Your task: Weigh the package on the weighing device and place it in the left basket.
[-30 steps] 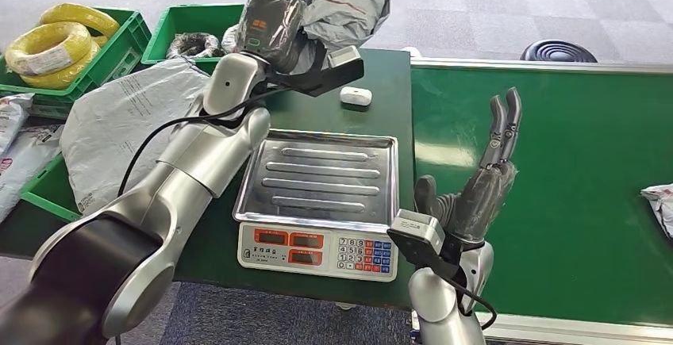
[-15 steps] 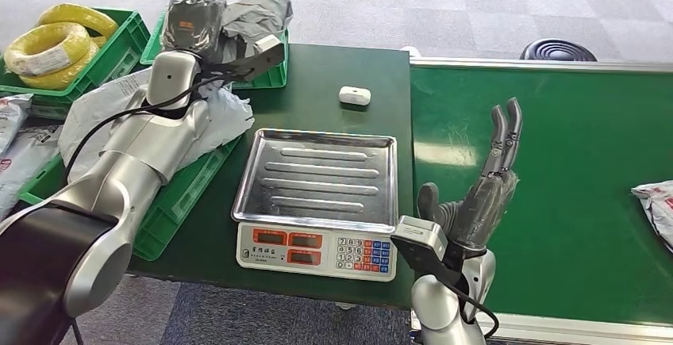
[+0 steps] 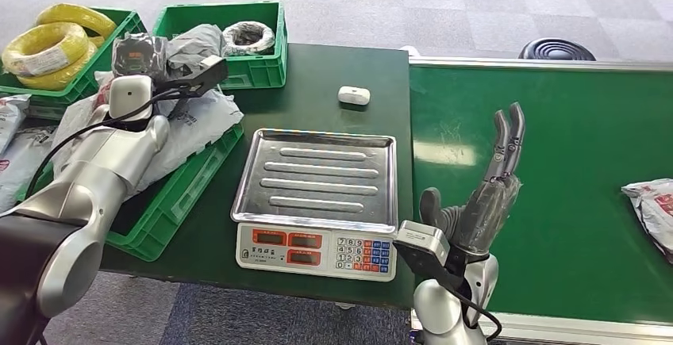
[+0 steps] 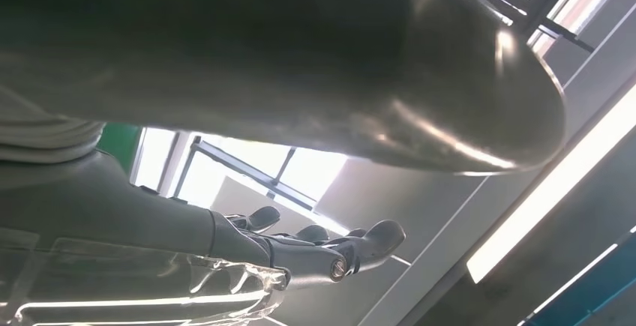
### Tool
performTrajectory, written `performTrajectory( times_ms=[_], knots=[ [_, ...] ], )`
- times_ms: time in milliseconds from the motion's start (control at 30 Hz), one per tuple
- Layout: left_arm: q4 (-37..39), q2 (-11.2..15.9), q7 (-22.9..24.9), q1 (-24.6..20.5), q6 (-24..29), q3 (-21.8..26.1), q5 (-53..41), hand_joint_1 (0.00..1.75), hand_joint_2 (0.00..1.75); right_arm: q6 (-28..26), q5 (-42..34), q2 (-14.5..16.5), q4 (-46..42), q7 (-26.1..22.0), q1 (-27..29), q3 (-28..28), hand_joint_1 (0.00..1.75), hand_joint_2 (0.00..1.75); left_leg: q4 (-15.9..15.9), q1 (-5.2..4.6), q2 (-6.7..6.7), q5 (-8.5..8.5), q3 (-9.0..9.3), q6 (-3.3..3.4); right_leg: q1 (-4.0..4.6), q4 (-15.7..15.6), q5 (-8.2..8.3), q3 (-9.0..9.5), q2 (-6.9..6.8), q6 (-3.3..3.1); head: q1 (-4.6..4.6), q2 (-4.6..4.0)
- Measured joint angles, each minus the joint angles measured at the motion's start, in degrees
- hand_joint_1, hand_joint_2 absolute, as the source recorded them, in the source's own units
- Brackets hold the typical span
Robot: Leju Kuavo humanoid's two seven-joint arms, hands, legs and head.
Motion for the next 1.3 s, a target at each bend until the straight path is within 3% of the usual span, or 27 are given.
performTrajectory(
  times_ms=[233,267,367,400,500,633,800,1067,1133,1233,1300],
  knots=[
    [1.2,2.1,2.9,4.6,1.3,3.3,0.8,1.72,1.75,0.0,-0.1,-0.1,0.0,-0.4,0.3,-0.1,0.0,0.0,0.0,0.02,-0.04,0.01,0.0,-0.01,0.02,0.0,-0.02,-0.01,-0.01,-0.02,0.02,0.0],
    [1.3,2.2,3.1,5.0,1.1,3.6,0.8,1.61,1.75,0.0,-0.1,-0.1,0.0,-0.5,0.3,-0.1,0.0,0.0,0.0,0.02,-0.03,0.01,0.0,-0.01,0.02,0.0,-0.02,0.0,-0.01,-0.02,0.03,0.0],
    [1.5,2.3,3.4,6.1,0.8,4.4,0.9,0.32,1.75,0.0,-0.1,-0.1,0.1,-0.5,0.3,-0.1,0.0,0.0,0.0,0.01,-0.04,0.01,-0.01,0.0,0.0,0.0,-0.01,0.01,-0.01,-0.02,0.02,0.0],
    [1.5,2.3,3.5,6.4,0.8,4.7,0.9,0.0,1.31,0.0,-0.1,-0.1,0.1,-0.5,0.3,-0.1,0.0,0.0,0.0,0.01,-0.04,0.01,-0.01,0.0,0.0,0.0,-0.01,0.0,-0.01,-0.02,0.02,0.0],
    [1.5,2.3,4.1,7.1,1.5,5.1,0.7,0.0,0.0,0.0,-0.1,-0.1,0.1,-0.5,0.3,-0.1,0.0,0.0,0.0,0.01,-0.04,0.0,-0.01,0.0,0.01,0.0,-0.01,0.0,-0.01,-0.02,0.01,0.0],
    [1.5,2.2,3.2,7.7,5.8,6.3,0.9,0.0,0.0,0.0,-0.1,-0.1,0.1,-0.5,0.3,-0.1,0.0,0.0,0.0,0.02,-0.06,0.01,0.0,-0.01,0.02,0.0,-0.02,-0.02,-0.02,-0.02,0.02,0.0],
    [0.6,0.7,-6.4,7.6,18.0,10.7,6.8,0.0,0.0,0.0,-0.2,-0.1,0.6,-0.4,0.3,-0.2,0.0,0.0,0.0,0.01,-0.16,0.02,0.0,-0.01,0.01,0.0,-0.02,0.01,-0.09,-0.02,0.03,0.0],
    [-0.4,-1.2,-9.5,7.5,20.5,14.5,8.9,0.0,0.0,0.0,-0.2,-0.1,1.1,-0.4,0.3,-0.3,0.0,0.0,0.0,0.0,-0.17,0.01,0.0,0.0,0.0,0.0,-0.01,-0.01,-0.11,-0.02,0.01,0.0],
    [-1.4,-2.2,-16.6,7.6,22.2,16.0,15.3,0.0,0.0,0.0,-0.4,-0.1,1.2,-0.4,0.2,-0.4,0.0,0.0,0.0,0.0,-0.18,0.01,-0.01,-0.01,0.0,0.0,-0.01,-0.03,-0.12,-0.02,0.0,0.0],
    [-7.4,-5.9,-38.0,8.8,21.4,20.1,36.2,0.0,0.0,0.0,-2.1,-0.1,1.5,-0.7,-0.1,-0.6,0.0,0.0,0.0,-0.01,-0.3,0.01,-0.04,0.0,-0.01,0.0,-0.02,0.02,-0.2,-0.01,0.02,0.0],
    [-15.3,-8.6,-47.5,11.6,17.0,21.1,51.4,0.0,0.0,0.2,-5.4,-0.2,1.9,-1.9,-0.6,-0.8,0.0,0.0,0.0,-0.04,-0.28,0.0,-0.04,0.01,-0.04,0.0,-0.02,0.07,-0.21,0.0,0.03,0.0]
  ],
)
